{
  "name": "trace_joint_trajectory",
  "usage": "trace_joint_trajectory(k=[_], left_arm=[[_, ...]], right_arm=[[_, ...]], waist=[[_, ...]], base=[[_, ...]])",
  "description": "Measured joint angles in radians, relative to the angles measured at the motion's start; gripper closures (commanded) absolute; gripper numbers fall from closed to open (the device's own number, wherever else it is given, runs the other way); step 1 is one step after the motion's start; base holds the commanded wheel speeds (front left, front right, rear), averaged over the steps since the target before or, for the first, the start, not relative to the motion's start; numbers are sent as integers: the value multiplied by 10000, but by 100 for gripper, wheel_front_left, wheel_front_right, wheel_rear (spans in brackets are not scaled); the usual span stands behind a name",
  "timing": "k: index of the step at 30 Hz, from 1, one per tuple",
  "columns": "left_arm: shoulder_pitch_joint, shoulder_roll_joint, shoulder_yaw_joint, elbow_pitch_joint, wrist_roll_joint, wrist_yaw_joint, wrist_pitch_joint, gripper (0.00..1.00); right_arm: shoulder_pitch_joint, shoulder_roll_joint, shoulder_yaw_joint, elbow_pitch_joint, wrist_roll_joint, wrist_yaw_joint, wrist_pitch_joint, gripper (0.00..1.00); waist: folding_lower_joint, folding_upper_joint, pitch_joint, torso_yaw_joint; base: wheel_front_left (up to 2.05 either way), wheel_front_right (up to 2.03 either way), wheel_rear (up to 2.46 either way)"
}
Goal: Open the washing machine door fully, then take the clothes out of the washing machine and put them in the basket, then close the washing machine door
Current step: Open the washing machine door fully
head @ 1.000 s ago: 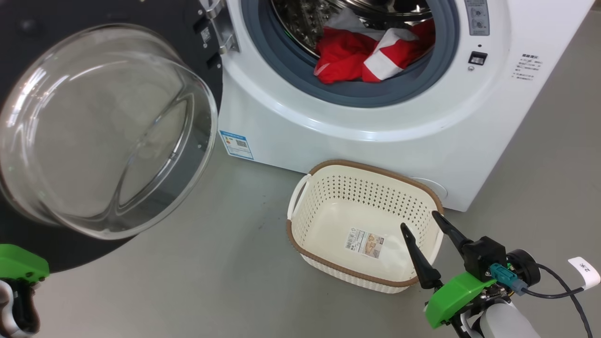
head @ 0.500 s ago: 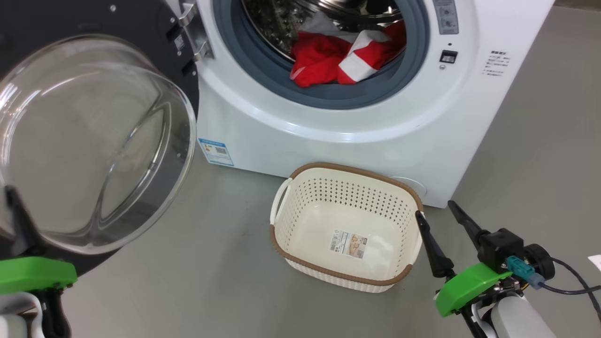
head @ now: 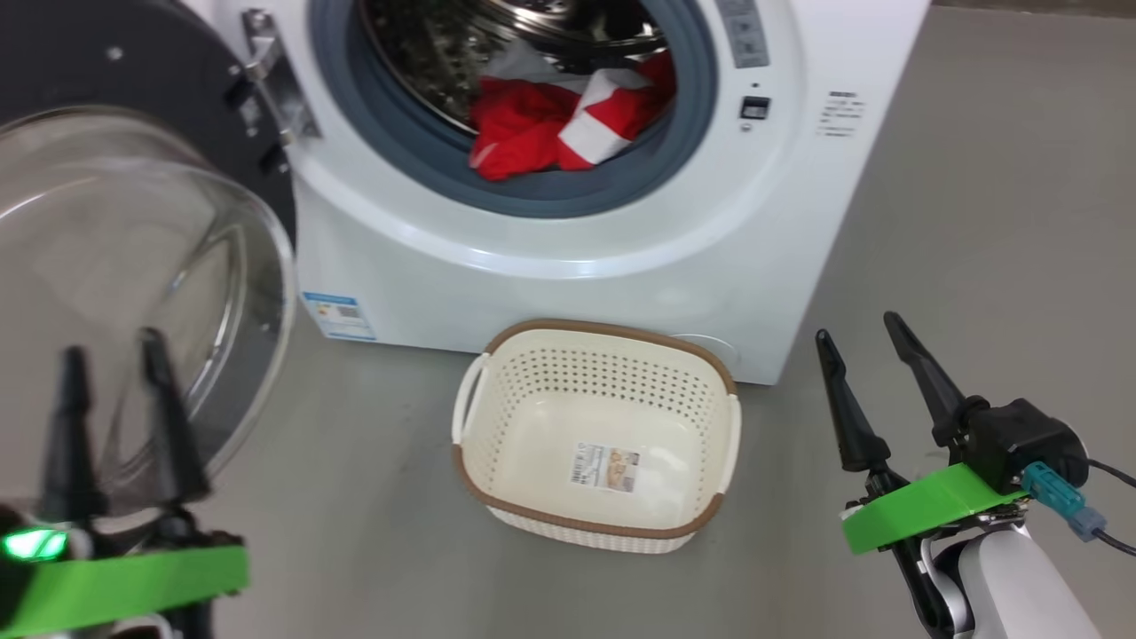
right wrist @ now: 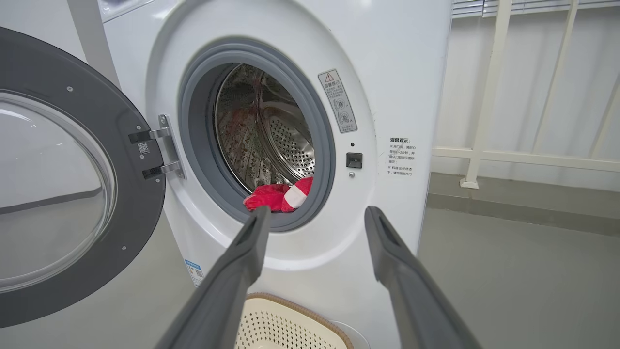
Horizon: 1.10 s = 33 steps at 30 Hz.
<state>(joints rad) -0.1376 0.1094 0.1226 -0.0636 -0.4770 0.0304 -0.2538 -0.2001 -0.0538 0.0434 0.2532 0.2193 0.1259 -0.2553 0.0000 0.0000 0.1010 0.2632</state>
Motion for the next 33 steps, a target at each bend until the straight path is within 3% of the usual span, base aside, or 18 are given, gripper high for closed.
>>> trace_joint_trajectory(k=[4,15,33], left_arm=[[204,12,-587,2,54,-587,0,0],[875,6,-943,288,736,-1361,-2,0],[1818,217,-1083,2000,1166,-1555,-2,0]], right_arm=[[10,2,-58,-389,0,0,0,0],[732,12,-307,-1089,0,0,-2,0],[2224,-96,-560,-1216,0,0,0,0]], waist=[[0,1,15,-410],[0,0,-172,-1639],[0,0,-1105,-3056]], base=[[0,0,0],[0,0,0],[0,0,0]])
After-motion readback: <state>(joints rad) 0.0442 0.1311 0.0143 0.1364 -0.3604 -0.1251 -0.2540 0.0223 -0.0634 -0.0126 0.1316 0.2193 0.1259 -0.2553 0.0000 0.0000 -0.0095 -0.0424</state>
